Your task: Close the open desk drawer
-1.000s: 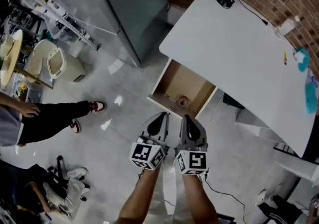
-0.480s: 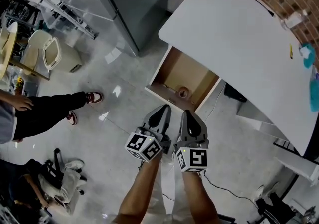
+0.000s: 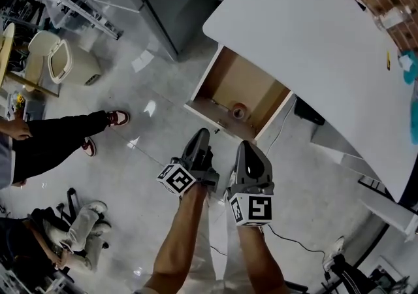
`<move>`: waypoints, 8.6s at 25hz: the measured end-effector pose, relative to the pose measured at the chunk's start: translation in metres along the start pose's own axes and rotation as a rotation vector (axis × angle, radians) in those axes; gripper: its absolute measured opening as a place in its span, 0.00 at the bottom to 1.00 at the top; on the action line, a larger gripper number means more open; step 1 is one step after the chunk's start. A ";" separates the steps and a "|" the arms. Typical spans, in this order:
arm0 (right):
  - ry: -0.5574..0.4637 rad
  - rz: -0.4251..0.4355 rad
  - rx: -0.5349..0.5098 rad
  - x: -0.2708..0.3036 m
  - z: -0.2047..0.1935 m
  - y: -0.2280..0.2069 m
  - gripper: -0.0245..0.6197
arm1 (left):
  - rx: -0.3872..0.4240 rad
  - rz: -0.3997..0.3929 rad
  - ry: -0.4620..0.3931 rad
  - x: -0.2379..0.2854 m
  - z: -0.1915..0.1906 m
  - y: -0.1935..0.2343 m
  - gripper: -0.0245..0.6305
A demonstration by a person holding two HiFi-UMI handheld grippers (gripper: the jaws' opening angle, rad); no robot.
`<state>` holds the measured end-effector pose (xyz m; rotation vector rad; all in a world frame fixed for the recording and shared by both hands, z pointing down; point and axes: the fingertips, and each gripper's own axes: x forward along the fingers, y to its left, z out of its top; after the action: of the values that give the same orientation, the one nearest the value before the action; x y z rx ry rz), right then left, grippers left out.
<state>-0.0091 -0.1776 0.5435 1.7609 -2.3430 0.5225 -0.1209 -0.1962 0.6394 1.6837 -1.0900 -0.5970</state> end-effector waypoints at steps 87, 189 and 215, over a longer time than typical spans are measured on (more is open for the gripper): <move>0.051 0.015 0.048 0.012 -0.025 -0.021 0.05 | -0.422 -0.088 -0.026 0.059 -0.076 0.131 0.07; 0.084 0.022 0.042 0.064 0.003 -0.068 0.05 | -0.361 -0.189 0.117 0.267 -0.050 0.040 0.06; 0.035 0.007 0.052 0.040 0.017 -0.065 0.05 | -0.311 -0.090 0.183 0.245 -0.069 0.057 0.14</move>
<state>0.0425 -0.2353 0.5523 1.7517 -2.3337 0.6157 0.0277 -0.3837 0.7441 1.4879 -0.7524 -0.6218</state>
